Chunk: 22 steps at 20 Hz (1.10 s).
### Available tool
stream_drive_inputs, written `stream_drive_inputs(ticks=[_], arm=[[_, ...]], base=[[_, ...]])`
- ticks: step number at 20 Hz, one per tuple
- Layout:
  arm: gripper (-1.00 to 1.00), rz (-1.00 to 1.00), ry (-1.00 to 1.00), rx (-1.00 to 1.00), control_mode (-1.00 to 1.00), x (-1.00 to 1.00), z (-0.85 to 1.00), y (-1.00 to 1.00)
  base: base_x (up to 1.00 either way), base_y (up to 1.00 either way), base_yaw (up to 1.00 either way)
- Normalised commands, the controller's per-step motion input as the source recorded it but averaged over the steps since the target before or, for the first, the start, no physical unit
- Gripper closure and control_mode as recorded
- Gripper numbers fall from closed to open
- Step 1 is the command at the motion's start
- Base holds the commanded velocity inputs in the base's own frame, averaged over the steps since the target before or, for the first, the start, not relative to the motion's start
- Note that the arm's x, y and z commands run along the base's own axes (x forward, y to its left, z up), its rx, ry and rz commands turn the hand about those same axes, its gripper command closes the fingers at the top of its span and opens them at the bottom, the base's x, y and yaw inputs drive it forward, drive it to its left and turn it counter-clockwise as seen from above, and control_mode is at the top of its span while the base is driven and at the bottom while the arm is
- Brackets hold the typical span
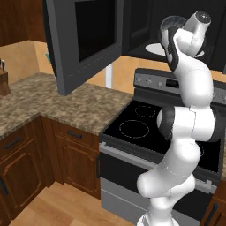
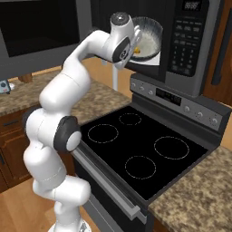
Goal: Pick the corn from the sink and place it in the bowl. Then pick the bowl and place it in the microwave. Then close the microwave door and press the start button.
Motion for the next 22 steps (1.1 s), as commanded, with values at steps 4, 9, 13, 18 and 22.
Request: stream_drive_inputs(ticks=[4, 9, 13, 18, 22], arm=[[-1.00, 0.00, 0.00, 0.00, -1.00, 0.68, -0.02, -0.03], [-1.00, 0.00, -0.15, 0.00, -1.00, 0.17, 0.01, -0.03], [-1.00, -0.02, -0.18, 0.00, -1.00, 0.00, 0.07, 0.00], [-1.00, -0.13, -0.04, 0.00, -1.00, 0.03, 0.01, 0.00], [-1.00, -0.10, -0.48, -0.04, -1.00, -0.31, 0.32, 0.29]], base=[[0.00, 0.00, 0.00], [0.00, 0.00, 0.00], [0.00, 0.00, 0.00], [0.00, 0.00, 0.00], [0.00, 0.00, 0.00]])
